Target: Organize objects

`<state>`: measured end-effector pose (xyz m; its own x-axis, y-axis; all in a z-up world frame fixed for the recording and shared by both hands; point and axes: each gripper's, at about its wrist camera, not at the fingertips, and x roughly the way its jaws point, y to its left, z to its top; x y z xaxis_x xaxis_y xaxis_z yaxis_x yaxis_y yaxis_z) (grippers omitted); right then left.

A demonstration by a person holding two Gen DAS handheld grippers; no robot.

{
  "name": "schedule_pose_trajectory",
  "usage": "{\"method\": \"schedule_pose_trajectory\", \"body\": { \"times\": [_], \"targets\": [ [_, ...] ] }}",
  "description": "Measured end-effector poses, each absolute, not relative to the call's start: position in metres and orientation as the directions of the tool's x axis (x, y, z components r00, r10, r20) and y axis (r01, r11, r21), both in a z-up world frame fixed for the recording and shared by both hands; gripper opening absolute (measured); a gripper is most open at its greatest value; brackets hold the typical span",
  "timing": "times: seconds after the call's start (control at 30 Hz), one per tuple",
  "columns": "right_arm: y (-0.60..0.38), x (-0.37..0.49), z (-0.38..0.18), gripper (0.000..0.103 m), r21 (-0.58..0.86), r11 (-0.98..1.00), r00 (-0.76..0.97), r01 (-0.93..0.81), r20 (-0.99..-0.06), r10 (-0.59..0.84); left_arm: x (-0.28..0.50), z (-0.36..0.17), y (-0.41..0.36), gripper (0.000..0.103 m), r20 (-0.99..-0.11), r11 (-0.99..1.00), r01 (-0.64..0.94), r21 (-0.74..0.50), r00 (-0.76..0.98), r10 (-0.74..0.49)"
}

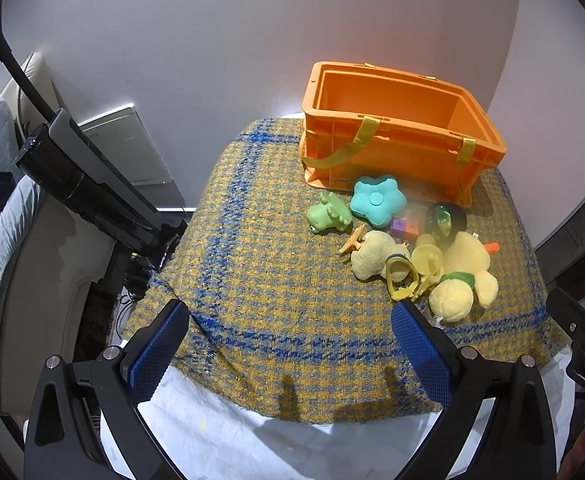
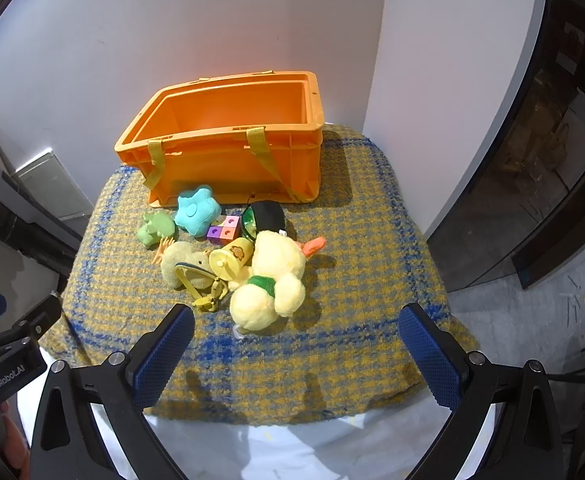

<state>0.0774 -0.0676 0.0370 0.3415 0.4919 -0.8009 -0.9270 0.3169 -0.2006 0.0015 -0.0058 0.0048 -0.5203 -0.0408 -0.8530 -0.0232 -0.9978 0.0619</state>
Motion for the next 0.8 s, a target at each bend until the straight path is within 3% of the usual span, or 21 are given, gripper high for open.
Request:
{"method": "schedule_pose_trajectory", "body": {
  "times": [0.8],
  "targets": [
    [-0.0677, 0.0770, 0.0378, 0.102, -0.198, 0.331, 0.346, -0.923, -0.802, 0.487, 0.0021, 0.0051, -0.0058, 0.103, -0.853, -0.998, -0.042, 0.055, -0.521, -0.025]
  ]
}}
